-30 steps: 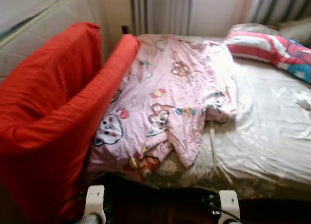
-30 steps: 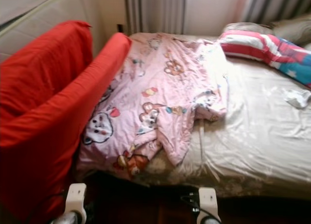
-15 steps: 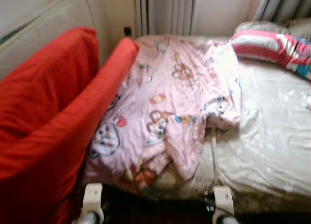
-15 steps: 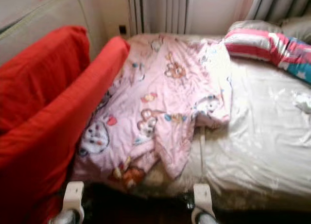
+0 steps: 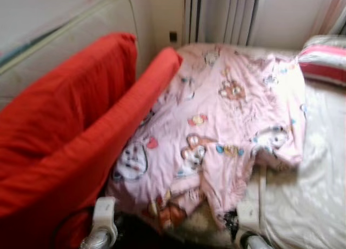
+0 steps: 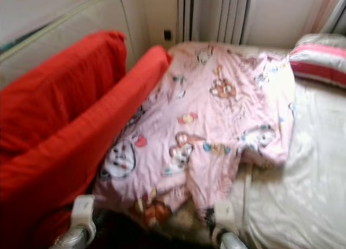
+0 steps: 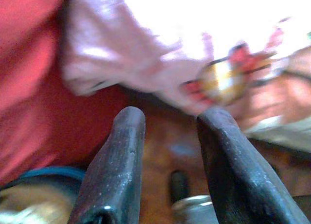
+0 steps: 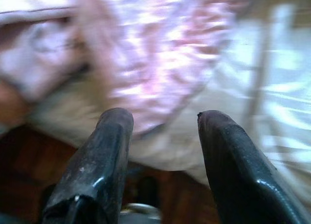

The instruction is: Clean up the room

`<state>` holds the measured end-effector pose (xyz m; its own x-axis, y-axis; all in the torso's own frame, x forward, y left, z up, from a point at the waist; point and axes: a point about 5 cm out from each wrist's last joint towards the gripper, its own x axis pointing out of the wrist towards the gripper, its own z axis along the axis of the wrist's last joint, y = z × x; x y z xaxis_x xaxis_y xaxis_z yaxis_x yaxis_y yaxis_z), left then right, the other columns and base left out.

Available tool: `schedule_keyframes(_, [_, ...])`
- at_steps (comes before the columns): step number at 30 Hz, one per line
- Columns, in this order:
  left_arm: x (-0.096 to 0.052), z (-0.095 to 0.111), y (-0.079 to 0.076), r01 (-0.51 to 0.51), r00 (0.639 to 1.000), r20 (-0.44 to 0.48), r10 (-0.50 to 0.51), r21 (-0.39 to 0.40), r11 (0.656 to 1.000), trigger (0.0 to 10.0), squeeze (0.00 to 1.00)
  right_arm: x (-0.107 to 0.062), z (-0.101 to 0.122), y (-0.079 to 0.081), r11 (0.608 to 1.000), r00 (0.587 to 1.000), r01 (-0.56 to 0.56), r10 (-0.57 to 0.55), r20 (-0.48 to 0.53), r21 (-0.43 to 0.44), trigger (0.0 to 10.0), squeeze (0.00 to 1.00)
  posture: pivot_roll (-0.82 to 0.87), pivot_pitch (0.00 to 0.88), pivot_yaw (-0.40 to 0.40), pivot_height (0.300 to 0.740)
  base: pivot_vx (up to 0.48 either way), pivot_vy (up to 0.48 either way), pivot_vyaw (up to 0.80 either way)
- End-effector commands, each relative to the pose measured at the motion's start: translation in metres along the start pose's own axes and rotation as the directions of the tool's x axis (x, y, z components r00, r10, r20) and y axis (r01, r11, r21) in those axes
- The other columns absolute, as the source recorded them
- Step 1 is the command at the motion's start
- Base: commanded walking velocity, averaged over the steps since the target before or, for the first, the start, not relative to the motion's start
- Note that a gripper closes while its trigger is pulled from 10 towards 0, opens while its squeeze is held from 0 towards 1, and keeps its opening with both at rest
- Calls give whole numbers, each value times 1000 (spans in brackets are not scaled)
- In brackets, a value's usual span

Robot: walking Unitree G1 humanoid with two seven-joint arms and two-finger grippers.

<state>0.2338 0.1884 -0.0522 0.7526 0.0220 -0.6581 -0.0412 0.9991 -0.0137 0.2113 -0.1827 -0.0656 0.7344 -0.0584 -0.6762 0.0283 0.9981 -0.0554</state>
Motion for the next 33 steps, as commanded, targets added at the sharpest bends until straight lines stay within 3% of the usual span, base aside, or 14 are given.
schedule_keyframes(1, [-3, -7, 13, -32, 999, -19, 32, 1, 999, 10000, 0, 2, 9, 12, 999, 999, -36, 36, 39, 16, 10000, 0, -20, 42, 26, 740, 0, 0, 0])
schedule_keyframes(9, [4, 27, 3, 14, 993, 118, -17, 28, 1000, 10000, 0, 9, 50, 16, 999, 979, -38, 32, 203, 27, 10000, 0, -37, 37, 31, 740, 0, 0, 0])
schedule_keyframes(12, [6, 54, -4, 60, 967, 245, -63, 17, 998, 10000, 0, 9, 78, 24, 997, 939, -77, 81, 335, -24, 10000, 0, -51, 31, 30, 740, 0, 0, 0])
schedule_keyframes(16, [4, 59, -7, 79, 951, 300, -79, 13, 997, 10000, 0, 8, 88, 26, 996, 912, -87, 85, 400, -12, 10000, 0, -59, 26, 27, 740, 0, 0, 0])
schedule_keyframes(27, [3, 56, -6, 77, 946, 316, -70, -9, 997, 10000, 0, 8, 75, 24, 997, 935, -72, 70, 347, -5, 10000, 0, -54, 14, 15, 740, 0, 0, 0])
schedule_keyframes(33, [3, 56, -7, 83, 945, 317, -76, -8, 997, 10000, 0, 8, 75, 21, 998, 939, -60, 62, 339, -16, 10000, 0, -54, 7, 13, 700, 0, 0, 0])
